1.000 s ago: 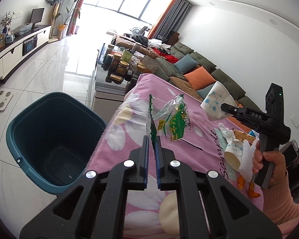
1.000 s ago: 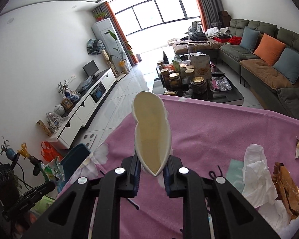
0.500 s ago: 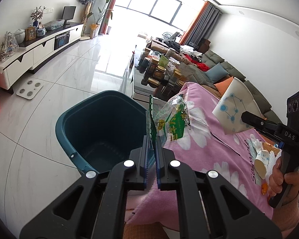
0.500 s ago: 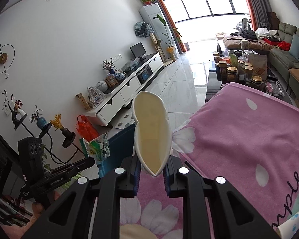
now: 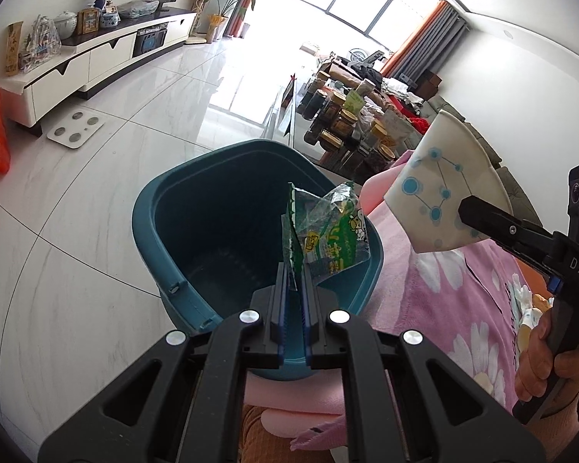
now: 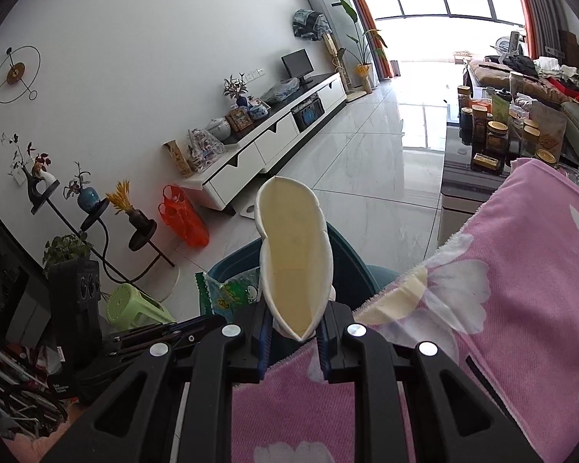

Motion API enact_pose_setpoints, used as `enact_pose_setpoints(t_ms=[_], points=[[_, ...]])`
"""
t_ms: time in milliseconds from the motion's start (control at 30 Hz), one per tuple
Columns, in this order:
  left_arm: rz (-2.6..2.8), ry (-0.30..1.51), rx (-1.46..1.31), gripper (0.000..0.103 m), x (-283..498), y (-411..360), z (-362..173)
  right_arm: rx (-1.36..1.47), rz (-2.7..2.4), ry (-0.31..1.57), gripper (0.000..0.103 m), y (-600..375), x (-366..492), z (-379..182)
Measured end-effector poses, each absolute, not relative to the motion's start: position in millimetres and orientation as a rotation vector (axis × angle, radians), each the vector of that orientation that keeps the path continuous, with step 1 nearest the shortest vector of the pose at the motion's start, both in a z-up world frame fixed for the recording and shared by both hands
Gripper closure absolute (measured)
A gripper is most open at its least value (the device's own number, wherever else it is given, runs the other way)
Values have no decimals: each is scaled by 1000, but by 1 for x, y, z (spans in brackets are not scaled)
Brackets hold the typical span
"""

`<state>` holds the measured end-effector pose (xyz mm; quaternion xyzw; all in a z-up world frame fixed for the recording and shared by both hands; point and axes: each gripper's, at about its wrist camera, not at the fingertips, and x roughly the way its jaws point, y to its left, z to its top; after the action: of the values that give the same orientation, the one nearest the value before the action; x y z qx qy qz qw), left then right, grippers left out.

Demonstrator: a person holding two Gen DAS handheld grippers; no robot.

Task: Collect trash
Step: 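Open the left gripper over the teal bin while the right gripper drops the paper cup in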

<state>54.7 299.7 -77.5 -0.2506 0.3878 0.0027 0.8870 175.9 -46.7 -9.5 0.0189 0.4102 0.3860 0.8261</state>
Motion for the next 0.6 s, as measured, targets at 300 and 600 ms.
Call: enact_pose_setpoints(t_ms=[300, 600], points=[[23, 847, -537, 92, 75, 305, -97, -21, 792, 965, 82, -9, 194, -41], [41, 831, -557, 69, 89, 298, -101, -30, 786, 978, 74, -2, 193, -46]])
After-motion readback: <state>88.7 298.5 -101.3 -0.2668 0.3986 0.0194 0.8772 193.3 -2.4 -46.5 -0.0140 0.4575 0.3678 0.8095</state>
